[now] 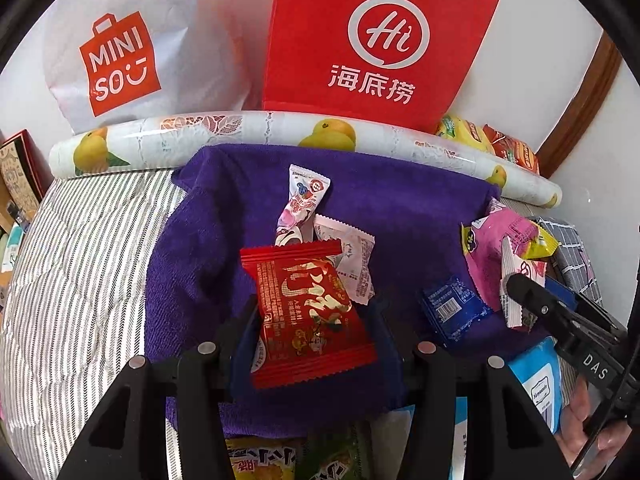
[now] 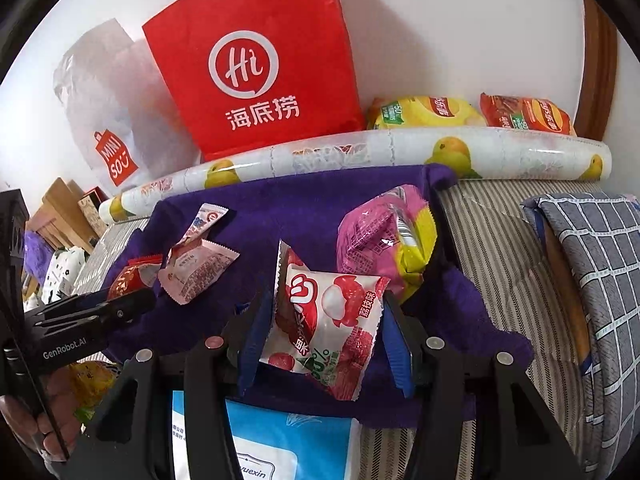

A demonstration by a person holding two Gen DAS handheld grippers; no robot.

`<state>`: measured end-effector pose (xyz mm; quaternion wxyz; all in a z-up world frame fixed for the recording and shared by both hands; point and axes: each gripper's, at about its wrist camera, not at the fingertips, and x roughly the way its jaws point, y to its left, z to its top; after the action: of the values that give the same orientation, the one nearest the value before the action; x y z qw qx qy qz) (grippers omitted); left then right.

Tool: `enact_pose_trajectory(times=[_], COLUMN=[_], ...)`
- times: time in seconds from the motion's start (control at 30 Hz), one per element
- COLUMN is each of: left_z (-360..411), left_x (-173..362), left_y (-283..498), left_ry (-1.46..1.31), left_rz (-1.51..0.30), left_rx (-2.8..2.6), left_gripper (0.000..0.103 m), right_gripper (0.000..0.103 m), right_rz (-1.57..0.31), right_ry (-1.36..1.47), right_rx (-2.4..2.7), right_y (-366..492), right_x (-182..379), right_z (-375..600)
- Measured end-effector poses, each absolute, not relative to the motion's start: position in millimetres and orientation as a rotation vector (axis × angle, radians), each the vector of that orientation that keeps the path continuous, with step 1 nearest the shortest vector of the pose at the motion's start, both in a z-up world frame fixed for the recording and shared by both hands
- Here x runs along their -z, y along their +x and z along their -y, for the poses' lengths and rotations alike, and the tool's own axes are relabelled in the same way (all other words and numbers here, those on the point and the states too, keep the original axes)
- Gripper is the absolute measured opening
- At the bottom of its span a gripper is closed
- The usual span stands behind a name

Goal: Organize snacks
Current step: 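Lower both held packets over the purple towel, then open the right gripper then the left gripper to drop both packets on the towel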

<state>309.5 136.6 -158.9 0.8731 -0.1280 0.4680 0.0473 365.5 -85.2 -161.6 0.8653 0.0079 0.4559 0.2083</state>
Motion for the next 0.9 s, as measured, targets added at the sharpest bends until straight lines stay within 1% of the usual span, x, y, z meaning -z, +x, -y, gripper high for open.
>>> enact_pose_trajectory(times=[0.13,0.2,0.33,0.4,0.77,0.9], left_z=[-136.5,-136.6,-136.7,-137.4,-136.7,-136.0], left_x=[159.8,161.0,161.4,161.2,160.2,155.8], left_y=[310.7,311.2,311.4,311.3,311.5,309.9], left_ry=[-0.274,-0.278,-0.287,-0.289,-0.318,-0.322], left_rz=[-0.976,-0.979,-0.979,-0.976,-0.985,-0.969], left_rx=[-0.097,-0.096,-0.09,-0.089,-0.065,-0.058], left_gripper=[0.051,0.051,0.051,0.051,0.051,0.062], right_gripper=[0.056,0.061,0.061,0.066,0.067,0.067], right_rz=[-0.968,-0.975,-0.971,-0.966,-0.928,-0.92], right_ry=[0.007,0.007,0.016,0.025,0.081,0.075], right_rx=[-0.44,-0.436,-0.436,-0.434,-0.441,-0.449], right_y=[365.8,366.4,366.4,366.7,363.6,360.9], right_x=[163.5,164.2,162.3,160.8,152.0,150.0], right_z=[83.2,82.7,83.8,85.3,90.5,87.8])
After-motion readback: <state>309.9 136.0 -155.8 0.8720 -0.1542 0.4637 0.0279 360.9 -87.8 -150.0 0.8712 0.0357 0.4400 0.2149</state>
